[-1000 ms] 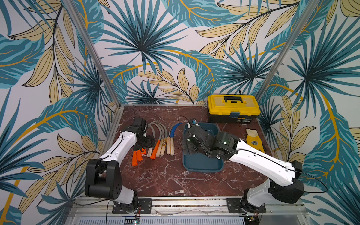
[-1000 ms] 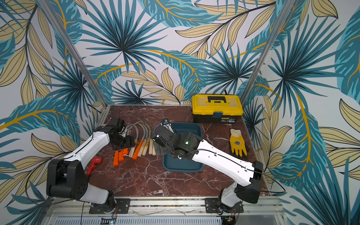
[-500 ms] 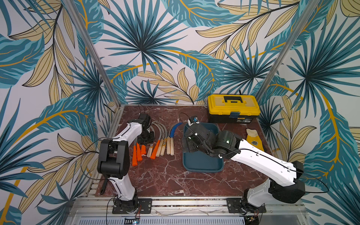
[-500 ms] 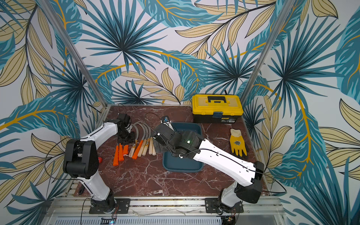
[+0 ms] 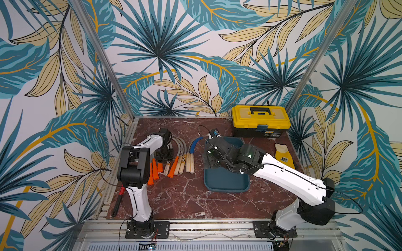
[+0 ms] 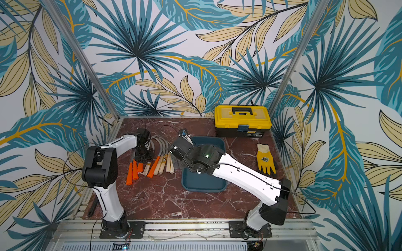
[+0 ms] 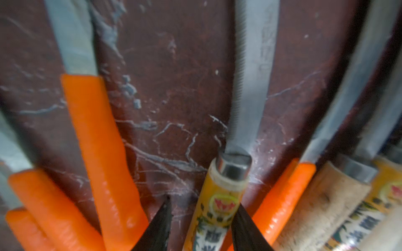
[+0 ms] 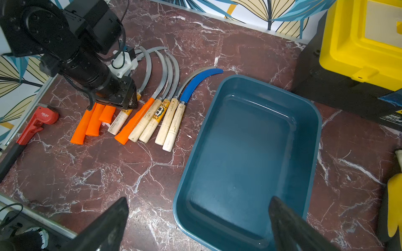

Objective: Put small sickles into storage boxes
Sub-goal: Pick up the sickle at the center of the board.

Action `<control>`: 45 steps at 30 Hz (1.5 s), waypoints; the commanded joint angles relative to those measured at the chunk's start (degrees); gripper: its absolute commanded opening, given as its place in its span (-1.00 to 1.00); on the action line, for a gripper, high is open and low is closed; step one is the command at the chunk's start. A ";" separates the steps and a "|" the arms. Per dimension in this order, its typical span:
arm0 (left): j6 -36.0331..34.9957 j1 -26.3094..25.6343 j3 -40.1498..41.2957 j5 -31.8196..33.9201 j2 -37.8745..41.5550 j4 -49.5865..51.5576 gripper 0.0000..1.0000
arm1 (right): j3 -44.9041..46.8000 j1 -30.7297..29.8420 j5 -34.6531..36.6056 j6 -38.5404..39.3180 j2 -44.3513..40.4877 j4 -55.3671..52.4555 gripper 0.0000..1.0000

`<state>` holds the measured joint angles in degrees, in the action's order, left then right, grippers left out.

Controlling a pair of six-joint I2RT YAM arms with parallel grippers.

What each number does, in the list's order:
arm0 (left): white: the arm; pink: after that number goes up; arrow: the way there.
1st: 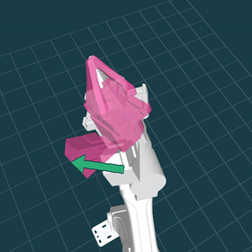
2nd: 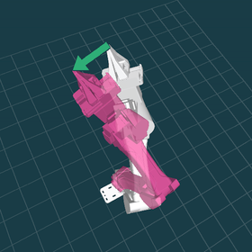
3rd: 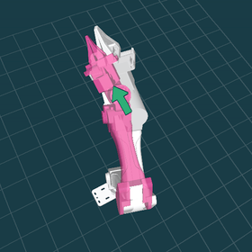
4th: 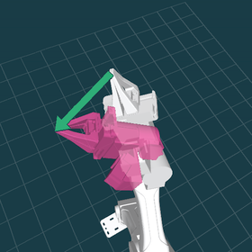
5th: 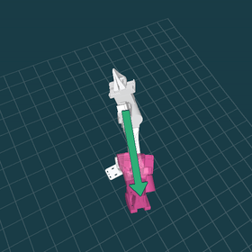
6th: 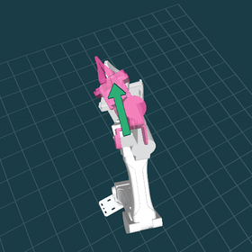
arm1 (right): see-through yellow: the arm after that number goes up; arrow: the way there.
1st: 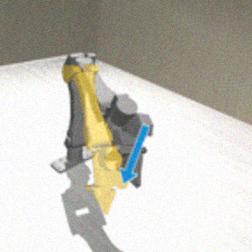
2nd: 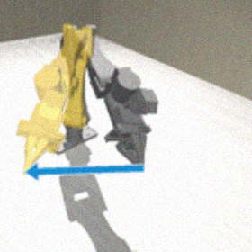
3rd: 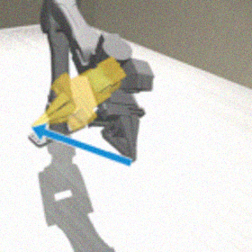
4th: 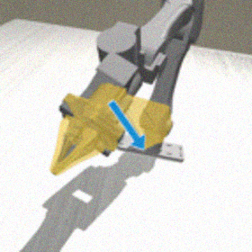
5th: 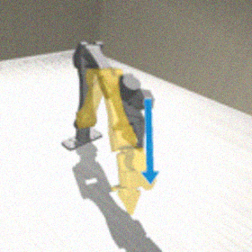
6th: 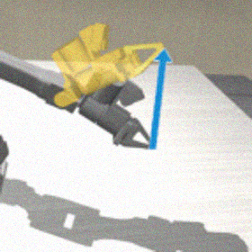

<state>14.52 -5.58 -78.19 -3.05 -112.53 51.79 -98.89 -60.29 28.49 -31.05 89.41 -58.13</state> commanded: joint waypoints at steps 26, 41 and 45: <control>-1.25 -1.71 -1.29 -4.80 5.17 0.15 -1.00 | 0.41 1.80 -0.23 -1.24 -0.09 0.49 0.99; -0.39 -2.38 -0.24 -6.89 12.27 1.67 -1.00 | 3.79 1.89 0.53 -2.99 -2.88 1.29 0.99; 0.59 -3.60 -1.20 -7.58 13.45 2.84 -1.00 | 4.23 1.94 0.86 -2.83 -3.53 0.68 0.99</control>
<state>14.00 -8.12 -78.65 -9.45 -101.14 53.10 -96.16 -58.52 28.32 -33.06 87.59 -56.88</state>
